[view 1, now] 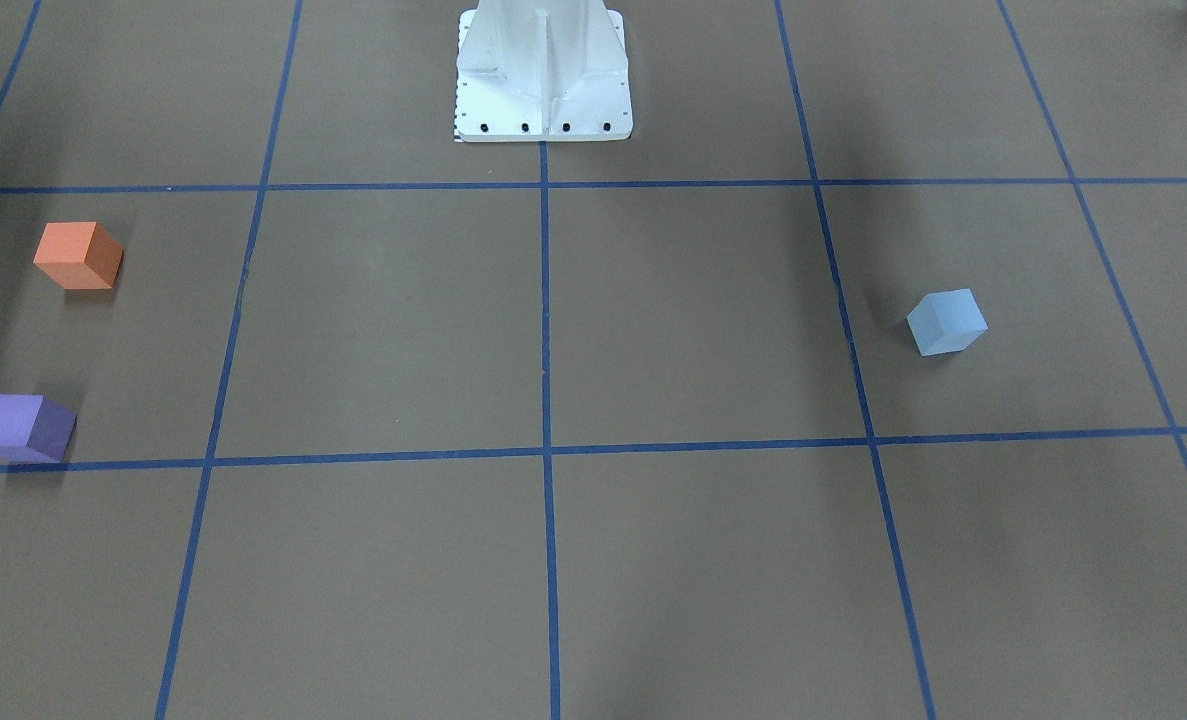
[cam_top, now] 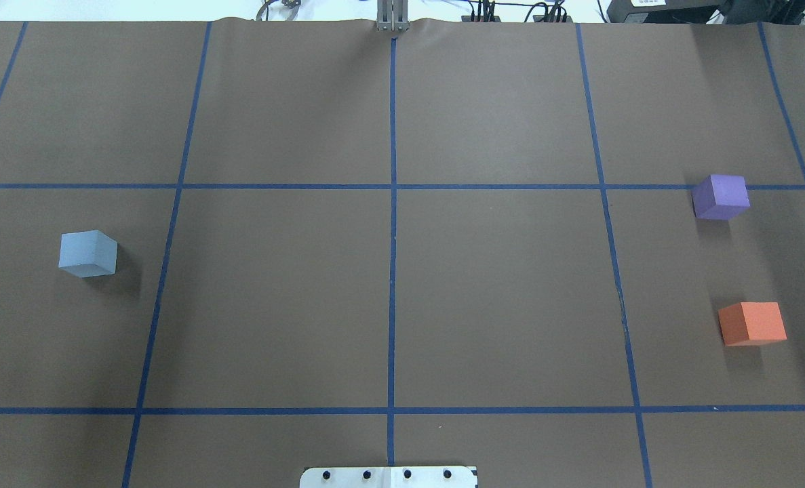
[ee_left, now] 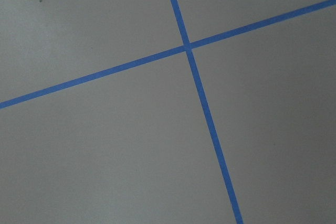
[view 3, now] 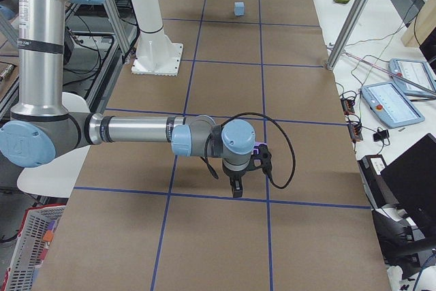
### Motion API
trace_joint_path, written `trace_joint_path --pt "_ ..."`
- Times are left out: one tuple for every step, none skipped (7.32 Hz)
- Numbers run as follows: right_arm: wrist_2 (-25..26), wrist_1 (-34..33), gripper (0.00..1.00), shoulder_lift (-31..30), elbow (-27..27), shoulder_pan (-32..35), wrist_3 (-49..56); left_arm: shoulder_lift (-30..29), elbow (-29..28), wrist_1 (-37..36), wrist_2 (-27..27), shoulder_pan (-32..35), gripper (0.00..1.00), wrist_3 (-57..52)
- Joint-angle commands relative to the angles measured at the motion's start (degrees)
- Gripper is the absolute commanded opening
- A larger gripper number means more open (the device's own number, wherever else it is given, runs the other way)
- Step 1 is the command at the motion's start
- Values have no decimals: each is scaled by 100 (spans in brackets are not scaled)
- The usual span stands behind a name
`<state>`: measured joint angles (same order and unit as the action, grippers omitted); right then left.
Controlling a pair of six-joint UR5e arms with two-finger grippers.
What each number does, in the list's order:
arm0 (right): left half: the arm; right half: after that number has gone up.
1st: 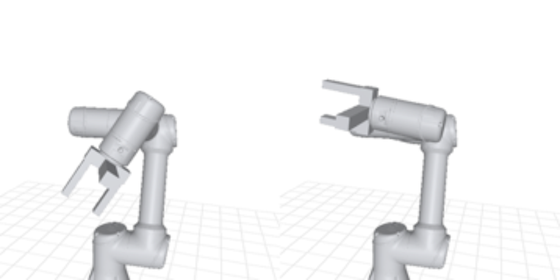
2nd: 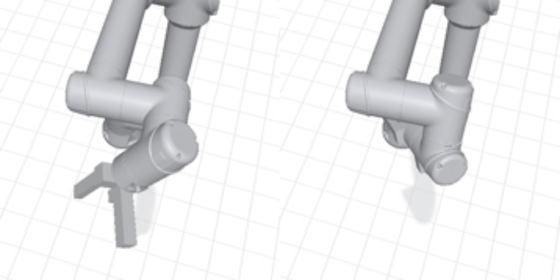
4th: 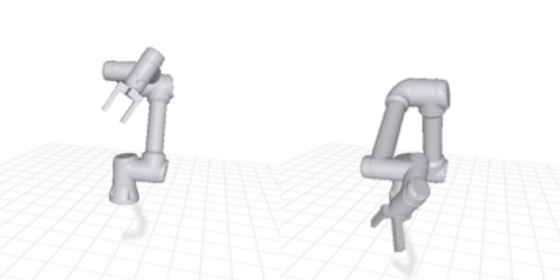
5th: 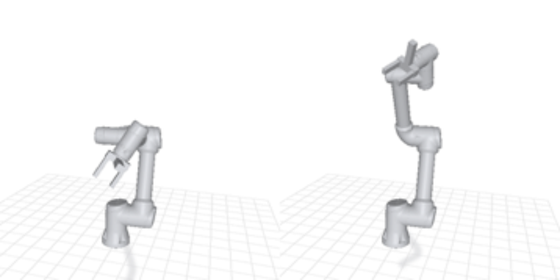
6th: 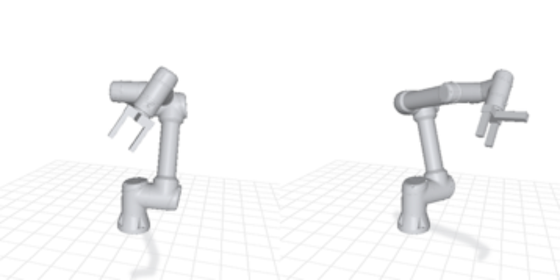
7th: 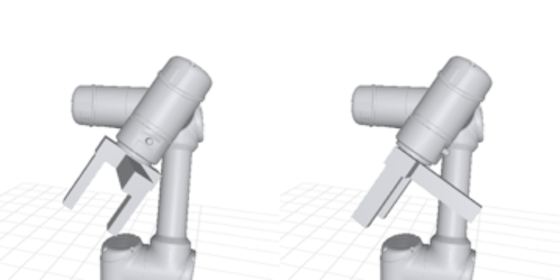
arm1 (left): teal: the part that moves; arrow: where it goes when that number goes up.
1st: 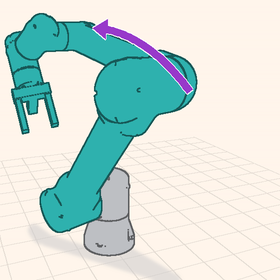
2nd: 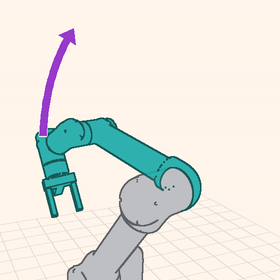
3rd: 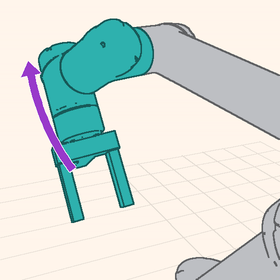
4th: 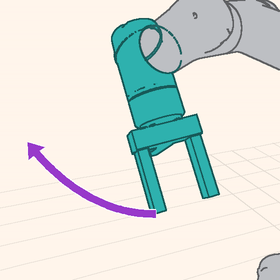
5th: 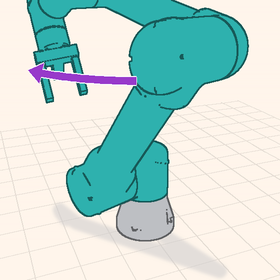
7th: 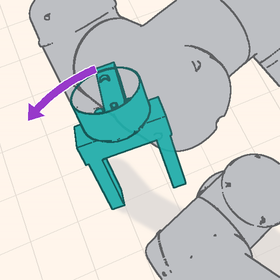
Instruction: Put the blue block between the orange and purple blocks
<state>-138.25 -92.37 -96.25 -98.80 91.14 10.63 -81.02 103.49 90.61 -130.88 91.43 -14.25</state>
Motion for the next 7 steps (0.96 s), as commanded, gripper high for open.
trace_joint_path --pt "0 0 100 9 1 0 0 -37 83 62 -69 -3 100 1" --pt "0 0 100 9 1 0 0 -54 119 28 -548 -3 100 53" --pt "0 0 100 9 1 0 -17 -203 284 88 -744 -3 100 558" --pt "0 0 100 9 1 0 -26 -395 477 115 -746 -159 100 868" --pt "0 9 100 9 1 0 -26 -397 497 133 -833 -387 100 897" --pt "0 18 100 9 -8 0 -26 -406 497 133 -1261 -598 100 1793" --pt "0 18 100 9 -16 0 -26 -406 619 620 -1230 -896 100 2933"
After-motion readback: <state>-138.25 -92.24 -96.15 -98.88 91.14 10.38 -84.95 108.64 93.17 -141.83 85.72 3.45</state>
